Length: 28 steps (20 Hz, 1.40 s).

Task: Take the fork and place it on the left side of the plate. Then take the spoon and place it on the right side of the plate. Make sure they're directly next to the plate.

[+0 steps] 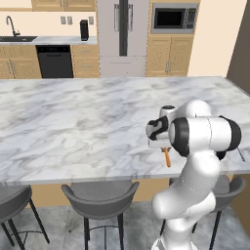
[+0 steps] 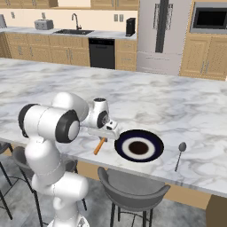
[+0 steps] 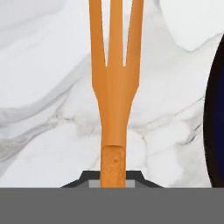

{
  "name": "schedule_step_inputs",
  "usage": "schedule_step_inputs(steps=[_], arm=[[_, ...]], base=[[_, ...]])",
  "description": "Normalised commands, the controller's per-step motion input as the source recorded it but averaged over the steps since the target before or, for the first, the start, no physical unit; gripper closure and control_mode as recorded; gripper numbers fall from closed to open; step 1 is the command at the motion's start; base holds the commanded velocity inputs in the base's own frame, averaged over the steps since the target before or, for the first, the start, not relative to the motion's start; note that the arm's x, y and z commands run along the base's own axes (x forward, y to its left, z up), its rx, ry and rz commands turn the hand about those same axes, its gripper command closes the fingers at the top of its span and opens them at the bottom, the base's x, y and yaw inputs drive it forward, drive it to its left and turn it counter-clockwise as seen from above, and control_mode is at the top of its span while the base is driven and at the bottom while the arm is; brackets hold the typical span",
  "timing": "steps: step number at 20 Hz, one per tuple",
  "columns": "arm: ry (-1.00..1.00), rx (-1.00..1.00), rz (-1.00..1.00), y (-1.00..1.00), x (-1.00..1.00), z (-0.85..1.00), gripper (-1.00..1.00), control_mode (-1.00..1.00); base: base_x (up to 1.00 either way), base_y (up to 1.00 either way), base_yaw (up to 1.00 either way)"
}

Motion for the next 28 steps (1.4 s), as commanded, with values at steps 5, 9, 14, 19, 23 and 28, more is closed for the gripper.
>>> schedule_step_inputs(steps=[5,9,14,19,23,28], arm=[[0.01,0.00,0.00,0.00,0.36,-0.34,1.00,-1.00],[0.00,0.00,0.00,0.00,0.26,-0.43,1.00,-1.00],[0.00,0.00,0.00,0.00,0.16,-0.45,-1.00,-1.00],[-0.07,0.00,0.00,0.00,-0.18,0.00,-1.00,-1.00],[-0.16,0.00,0.00,0.00,-0.53,0.47,-1.00,-1.00],[-0.16,0.00,0.00,0.06,-0.58,0.61,-1.00,-1.00]], base=[[0.00,0.00,0.00],[0.00,0.00,0.00],[0.00,0.00,0.00],[0.00,0.00,0.00],[0.00,0.00,0.00],[0.00,0.00,0.00]])
